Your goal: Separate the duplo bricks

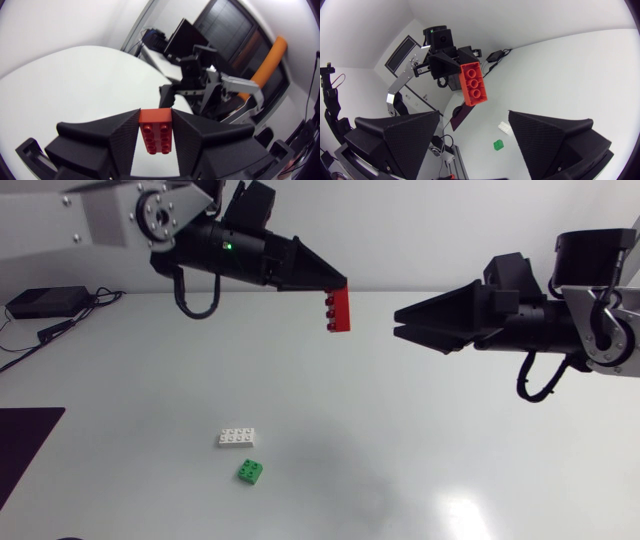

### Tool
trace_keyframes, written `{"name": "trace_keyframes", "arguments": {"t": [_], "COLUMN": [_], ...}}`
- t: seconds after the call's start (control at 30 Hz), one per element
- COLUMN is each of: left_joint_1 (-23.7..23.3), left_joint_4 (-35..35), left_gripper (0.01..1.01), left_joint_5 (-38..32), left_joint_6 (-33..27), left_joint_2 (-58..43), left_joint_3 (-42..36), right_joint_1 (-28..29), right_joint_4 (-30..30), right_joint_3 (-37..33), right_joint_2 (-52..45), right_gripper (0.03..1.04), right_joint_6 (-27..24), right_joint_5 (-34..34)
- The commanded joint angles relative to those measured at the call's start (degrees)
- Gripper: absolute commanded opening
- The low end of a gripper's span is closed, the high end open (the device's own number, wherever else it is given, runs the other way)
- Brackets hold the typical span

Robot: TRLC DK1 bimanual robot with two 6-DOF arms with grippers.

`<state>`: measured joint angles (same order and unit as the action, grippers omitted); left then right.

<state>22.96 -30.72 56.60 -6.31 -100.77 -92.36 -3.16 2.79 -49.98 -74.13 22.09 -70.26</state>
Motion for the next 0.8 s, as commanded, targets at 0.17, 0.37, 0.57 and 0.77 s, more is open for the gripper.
{"name": "trace_keyframes", "arguments": {"t": [0.17, 0.37, 0.57, 0.77], "left_joint_1": [6.8, 11.1, 14.6, 18.2], "left_joint_4": [-18.6, -27.1, -33.6, -38.4], "left_gripper": [0.172, 0.172, 0.172, 0.172], "left_joint_5": [-19.1, -33.9, -41.9, -51.0], "left_joint_6": [-32.7, -42.3, -45.1, -49.5], "left_joint_2": [-6.8, -14.7, -20.7, -25.3], "left_joint_3": [-8.9, -14.3, -20.2, -22.4], "right_joint_1": [1.4, 0.6, 0.0, 0.4], "right_joint_4": [-8.8, -12.5, -17.0, -18.7], "right_joint_3": [3.0, 4.0, 4.4, 5.2], "right_joint_2": [6.4, 8.4, 10.3, 11.0], "right_gripper": [1.0, 1.0, 1.0, 1.0], "right_joint_6": [-8.6, -12.1, -16.5, -18.7], "right_joint_5": [0.8, 3.2, 5.3, 5.5]}}
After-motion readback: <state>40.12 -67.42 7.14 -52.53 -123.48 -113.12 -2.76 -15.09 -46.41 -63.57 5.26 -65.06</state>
